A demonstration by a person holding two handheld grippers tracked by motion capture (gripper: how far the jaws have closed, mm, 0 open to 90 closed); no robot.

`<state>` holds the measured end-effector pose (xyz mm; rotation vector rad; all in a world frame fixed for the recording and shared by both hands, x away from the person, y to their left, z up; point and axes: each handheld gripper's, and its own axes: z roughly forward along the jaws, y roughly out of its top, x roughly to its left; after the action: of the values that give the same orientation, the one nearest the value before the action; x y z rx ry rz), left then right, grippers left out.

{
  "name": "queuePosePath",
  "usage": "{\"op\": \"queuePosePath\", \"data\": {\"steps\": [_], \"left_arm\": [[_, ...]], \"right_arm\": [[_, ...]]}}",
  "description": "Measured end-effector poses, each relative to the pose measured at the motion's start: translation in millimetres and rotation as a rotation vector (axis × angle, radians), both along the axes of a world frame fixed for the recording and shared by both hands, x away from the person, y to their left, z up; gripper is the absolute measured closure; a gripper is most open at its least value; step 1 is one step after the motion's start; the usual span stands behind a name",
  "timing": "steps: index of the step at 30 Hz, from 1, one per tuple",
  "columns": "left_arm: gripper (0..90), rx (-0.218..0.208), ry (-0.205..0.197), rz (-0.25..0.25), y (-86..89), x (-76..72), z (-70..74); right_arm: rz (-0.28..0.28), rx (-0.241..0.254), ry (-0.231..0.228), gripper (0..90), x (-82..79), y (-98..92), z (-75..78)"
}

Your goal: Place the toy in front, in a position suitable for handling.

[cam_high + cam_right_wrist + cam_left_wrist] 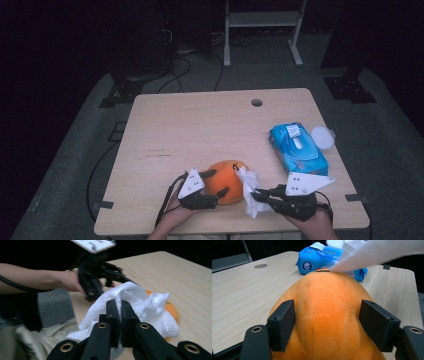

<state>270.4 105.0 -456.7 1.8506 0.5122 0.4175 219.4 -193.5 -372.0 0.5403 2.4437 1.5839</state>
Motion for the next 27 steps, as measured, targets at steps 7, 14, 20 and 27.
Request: {"op": "queuePosePath", "data": {"steps": [7, 14, 20, 27], "left_arm": [[29.4, 0.006, -0.01, -0.012, 0.7, 0.2, -0.6], [29.5, 0.028, -0.013, -0.015, -1.0, -1.6, 0.6], [30.7, 0.042, 0.003, -0.041, -3.1, -1.0, 0.3], [30.8, 0.072, 0.018, -0.047, -3.0, -1.0, 0.8]], "right_arm": [[0.013, -0.065, 0.063, 85.8, 20.8, 19.5, -8.4], [-0.061, -0.138, 0.049, 80.9, 61.3, 39.1, -29.3], [-0.071, -0.15, -0.06, 61.3, 53.9, 50.9, -38.2], [-0.096, -0.177, -0.119, 68.0, 55.0, 62.7, -51.4]]}}
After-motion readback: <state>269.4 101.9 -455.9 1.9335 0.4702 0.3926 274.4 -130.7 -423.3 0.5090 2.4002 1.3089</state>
